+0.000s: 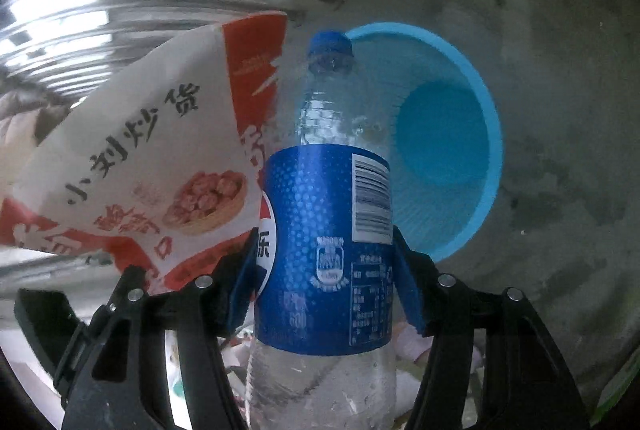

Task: Collect trash
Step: 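Carry bottle and snack bag to the blue wastebasket and release both, then bring both tools back toward the table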

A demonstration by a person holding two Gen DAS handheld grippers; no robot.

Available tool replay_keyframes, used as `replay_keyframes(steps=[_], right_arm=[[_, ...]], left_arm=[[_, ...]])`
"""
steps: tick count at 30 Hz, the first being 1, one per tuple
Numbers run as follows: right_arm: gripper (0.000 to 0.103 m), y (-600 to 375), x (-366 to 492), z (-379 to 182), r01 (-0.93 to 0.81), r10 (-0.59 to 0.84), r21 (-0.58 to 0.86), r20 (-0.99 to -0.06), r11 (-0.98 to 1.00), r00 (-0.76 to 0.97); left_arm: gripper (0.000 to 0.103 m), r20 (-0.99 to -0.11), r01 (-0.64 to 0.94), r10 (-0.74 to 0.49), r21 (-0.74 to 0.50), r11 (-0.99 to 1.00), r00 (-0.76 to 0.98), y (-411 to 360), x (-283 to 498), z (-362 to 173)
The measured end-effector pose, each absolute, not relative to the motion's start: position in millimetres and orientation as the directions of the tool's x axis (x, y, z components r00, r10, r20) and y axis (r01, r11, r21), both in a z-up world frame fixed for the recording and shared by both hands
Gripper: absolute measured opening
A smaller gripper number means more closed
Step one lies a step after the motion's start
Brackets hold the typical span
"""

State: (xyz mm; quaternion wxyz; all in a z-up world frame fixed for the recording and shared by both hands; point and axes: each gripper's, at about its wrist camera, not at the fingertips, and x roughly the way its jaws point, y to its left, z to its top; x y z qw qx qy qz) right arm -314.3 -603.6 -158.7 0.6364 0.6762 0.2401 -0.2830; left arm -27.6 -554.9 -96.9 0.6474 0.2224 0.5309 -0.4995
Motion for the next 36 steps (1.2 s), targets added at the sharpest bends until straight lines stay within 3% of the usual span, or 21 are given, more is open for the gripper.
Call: replay_keyframes(steps=[2,3,4,7,16,26,29,31,36], right_arm=[[0.062,-611,-309,-172,0.708,-0.028,0.701,-0.712,-0.083,0.702],[0.065,-614,-306,-179,0.725,-0.026,0.684,-0.729,-0.083,0.684],[0.068,-615,-303,-185,0.741,-0.027,0.667,-0.744,-0.081,0.667],[0.070,-618,-301,-198,0.779,-0.035,0.622,-0.783,-0.079,0.621],[0.071,-624,-301,-174,0.807,-0.102,0.590,-0.803,-0.001,0.587],[0.081,-572,-288,-93,0.895,-0.322,0.360,-0.842,0.263,0.433],[0.088,-533,-269,-59,0.877,-0.395,0.272,-0.812,0.395,0.430],[0.093,-500,-253,-35,0.849,-0.455,0.198,-0.773,0.490,0.443],[0.095,-431,-222,2,0.769,-0.541,0.051,-0.681,0.637,0.493]], left_arm=[[0.007,-0.908,0.874,-0.413,-0.257,0.411,-0.073,-564,-25,-113],[0.015,-0.908,0.868,-0.412,-0.266,0.419,-0.079,-562,-24,-118],[0.031,-0.907,0.858,-0.412,-0.279,0.430,-0.088,-564,-21,-124],[0.046,-0.898,0.837,-0.427,-0.314,0.449,-0.108,-561,-16,-133],[0.062,-0.865,0.853,-0.479,-0.356,0.381,-0.147,-541,-23,-100],[0.074,-0.811,0.895,-0.568,-0.349,0.279,-0.139,-441,-27,-29],[0.076,-0.801,0.896,-0.587,-0.340,0.286,-0.117,-388,-19,-4],[0.085,-0.780,0.890,-0.622,-0.328,0.316,-0.067,-352,-12,10],[0.095,-0.714,0.841,-0.681,-0.261,0.474,0.162,-250,4,43]])
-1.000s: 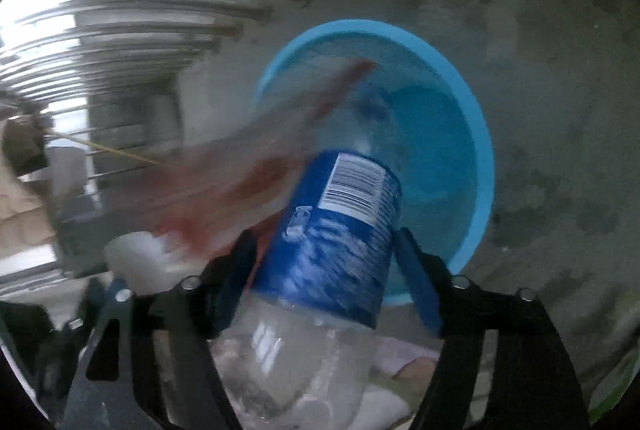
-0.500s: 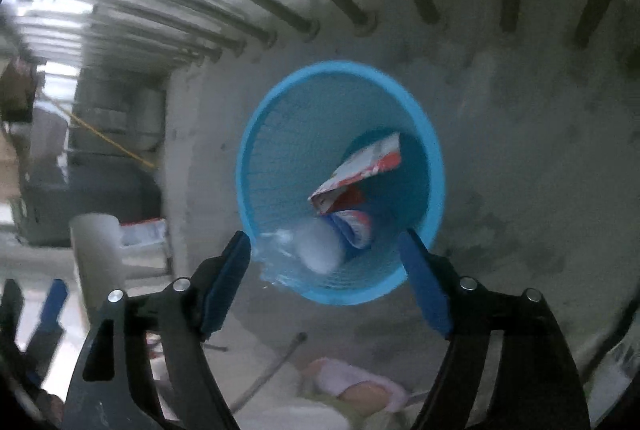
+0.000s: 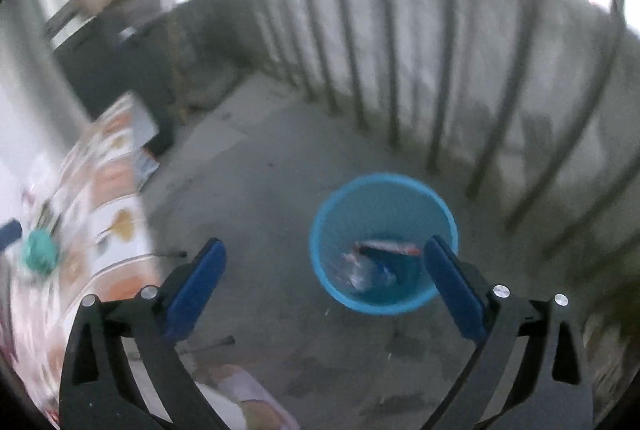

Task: Collect trash
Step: 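Bring both tools back toward the table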

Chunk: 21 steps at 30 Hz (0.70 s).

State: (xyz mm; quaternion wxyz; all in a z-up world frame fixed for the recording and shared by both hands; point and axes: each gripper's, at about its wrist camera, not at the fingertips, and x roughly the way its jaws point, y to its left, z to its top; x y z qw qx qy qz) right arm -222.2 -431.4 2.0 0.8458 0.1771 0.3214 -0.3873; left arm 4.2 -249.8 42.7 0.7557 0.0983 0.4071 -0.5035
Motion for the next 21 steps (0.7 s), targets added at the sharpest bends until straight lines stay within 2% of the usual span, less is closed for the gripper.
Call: replay_keyframes(steps=[5,10,17,21], right_arm=[[0.095,-369,-203,26,0.692,-0.572,-0.058,-0.614,0.720,0.543],[0.095,-316,-183,42,0.629,-0.571,-0.128,-0.583,0.767,0.578],[0.095,-256,-164,55,0.566,-0.577,-0.216,-0.556,0.796,0.599],[0.095,-240,-155,58,0.575,-0.577,-0.208,-0.566,0.791,0.588]], left_arm=[[0.098,-0.666,0.763,-0.662,-0.213,0.611,0.344,-153,10,61],[0.098,-0.628,0.712,-0.641,-0.189,0.676,0.441,-78,10,74],[0.098,-0.565,0.707,-0.676,-0.214,0.674,0.474,-34,1,80],[0.098,-0.529,0.728,-0.719,-0.247,0.639,0.451,-23,10,73]])
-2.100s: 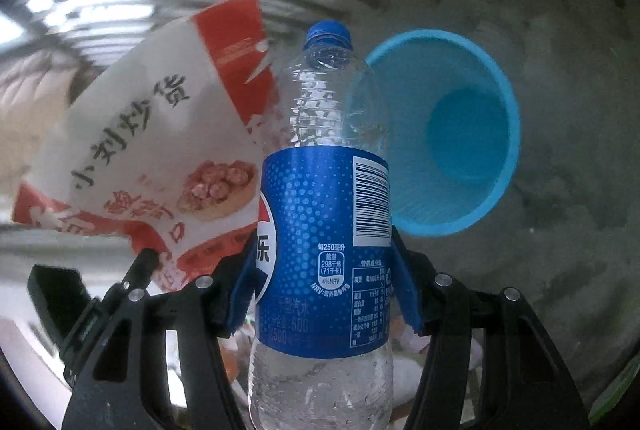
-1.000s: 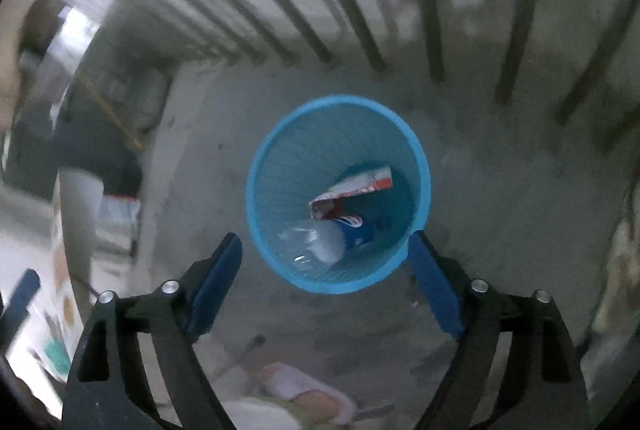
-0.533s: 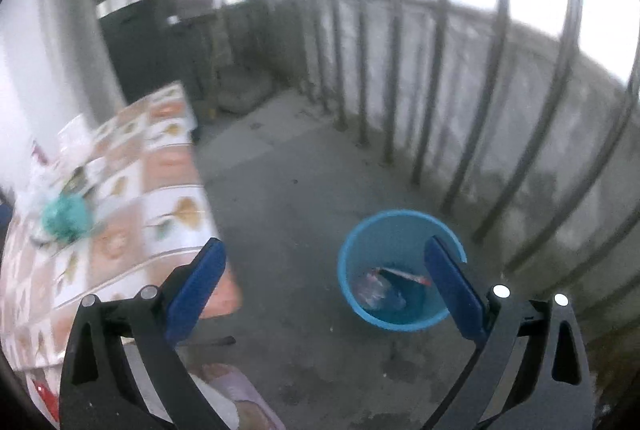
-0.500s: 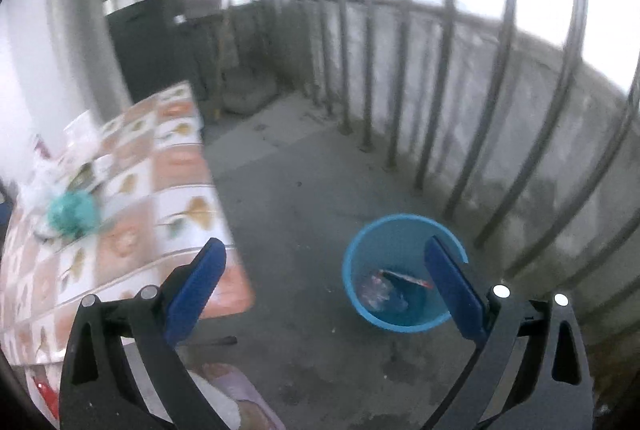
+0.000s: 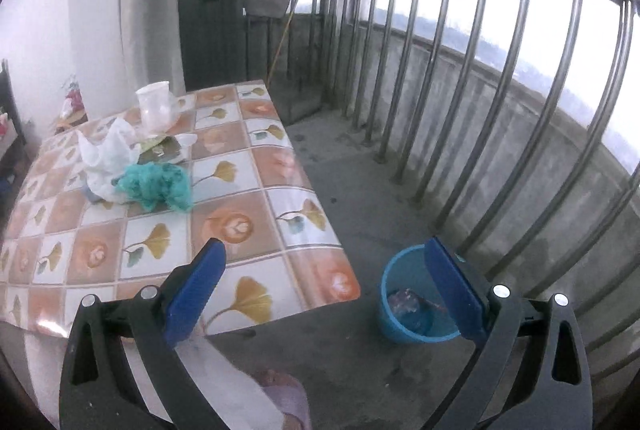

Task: Collect trash
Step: 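Bring both tools back toward the table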

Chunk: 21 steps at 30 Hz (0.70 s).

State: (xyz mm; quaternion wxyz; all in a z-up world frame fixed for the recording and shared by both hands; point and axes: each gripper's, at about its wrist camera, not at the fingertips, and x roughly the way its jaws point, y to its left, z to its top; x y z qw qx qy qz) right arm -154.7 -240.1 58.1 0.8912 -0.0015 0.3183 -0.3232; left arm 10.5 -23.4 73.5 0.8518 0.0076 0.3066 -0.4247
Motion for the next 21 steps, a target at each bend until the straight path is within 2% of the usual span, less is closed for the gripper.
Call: replay_keyframes(steps=[5,10,16,21], right_arm=[[0.095,-231,-148,63,0.602,-0.579,-0.182,-0.579,0.778,0.574],[0.095,-230,-145,62,0.649,-0.598,-0.156,-0.586,0.745,0.546],[0.095,-237,-146,59,0.697,-0.595,-0.102,-0.617,0.709,0.515],[0.095,-233,-149,70,0.700,-0.562,-0.025,-0.617,0.714,0.551]], left_arm=[[0.098,-0.517,0.741,-0.736,-0.255,0.621,0.438,-17,32,58],[0.098,-0.560,0.721,-0.694,-0.228,0.654,0.453,-14,63,27],[0.098,-0.597,0.659,-0.676,-0.301,0.689,0.433,-4,100,-10],[0.098,-0.562,0.644,-0.691,-0.328,0.691,0.455,9,101,-12]])
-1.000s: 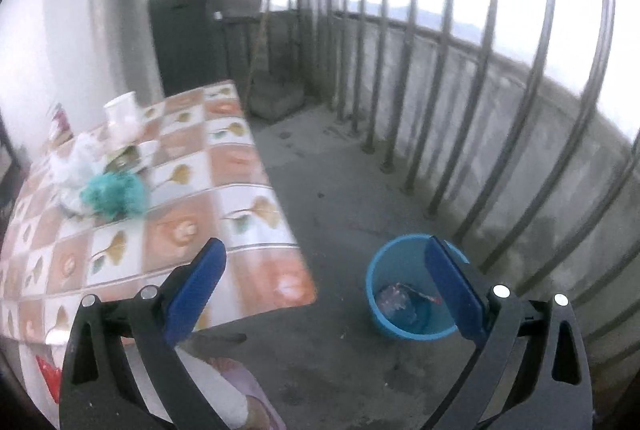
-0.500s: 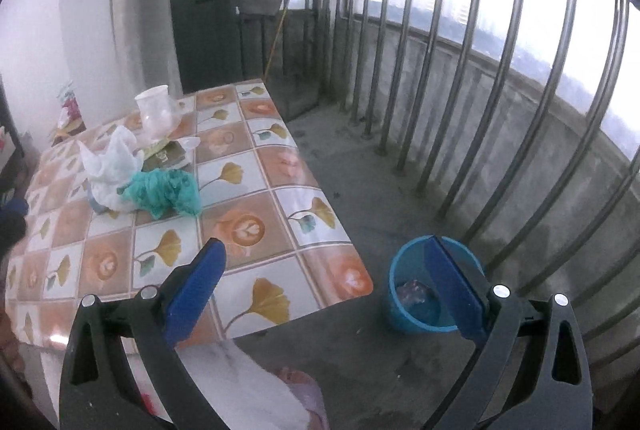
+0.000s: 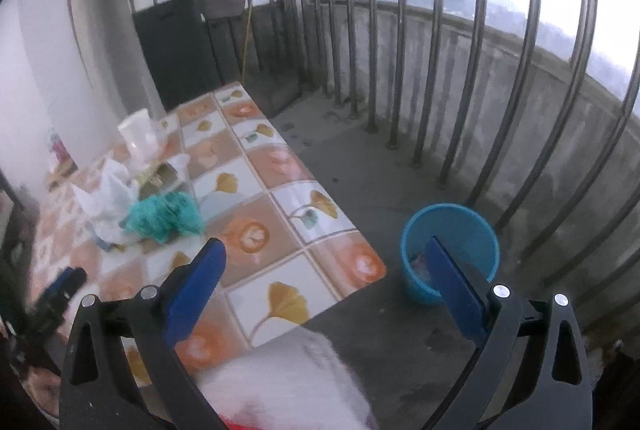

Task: Collect trash
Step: 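Bring both tools back toward the table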

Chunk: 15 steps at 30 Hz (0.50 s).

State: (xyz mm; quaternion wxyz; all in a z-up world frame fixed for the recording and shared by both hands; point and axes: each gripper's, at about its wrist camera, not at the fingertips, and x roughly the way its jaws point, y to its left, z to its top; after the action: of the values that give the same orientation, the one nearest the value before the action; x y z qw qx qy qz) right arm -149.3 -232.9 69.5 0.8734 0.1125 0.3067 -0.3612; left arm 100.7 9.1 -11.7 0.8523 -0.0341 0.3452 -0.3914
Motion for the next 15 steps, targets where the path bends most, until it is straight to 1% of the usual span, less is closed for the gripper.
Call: replay_keyframes(steps=[4,12,15], right_arm=[[0.095,-227,-152,75,0.691,-0.555,-0.012,-0.605,0.723,0.571],[0.095,-249,-165,67,0.696,-0.473,0.136,-0.640,0.705,0.605],[0.095,-261,-171,64,0.701,-0.434,0.224,-0.647,0.677,0.627]], left_arm=[[0.098,-0.540,0.636,-0.687,-0.320,0.702,0.487,16,95,-5],[0.098,-0.520,0.645,-0.680,-0.285,0.709,0.517,18,84,10],[0.098,-0.529,0.641,-0.675,-0.285,0.712,0.514,16,85,10]])
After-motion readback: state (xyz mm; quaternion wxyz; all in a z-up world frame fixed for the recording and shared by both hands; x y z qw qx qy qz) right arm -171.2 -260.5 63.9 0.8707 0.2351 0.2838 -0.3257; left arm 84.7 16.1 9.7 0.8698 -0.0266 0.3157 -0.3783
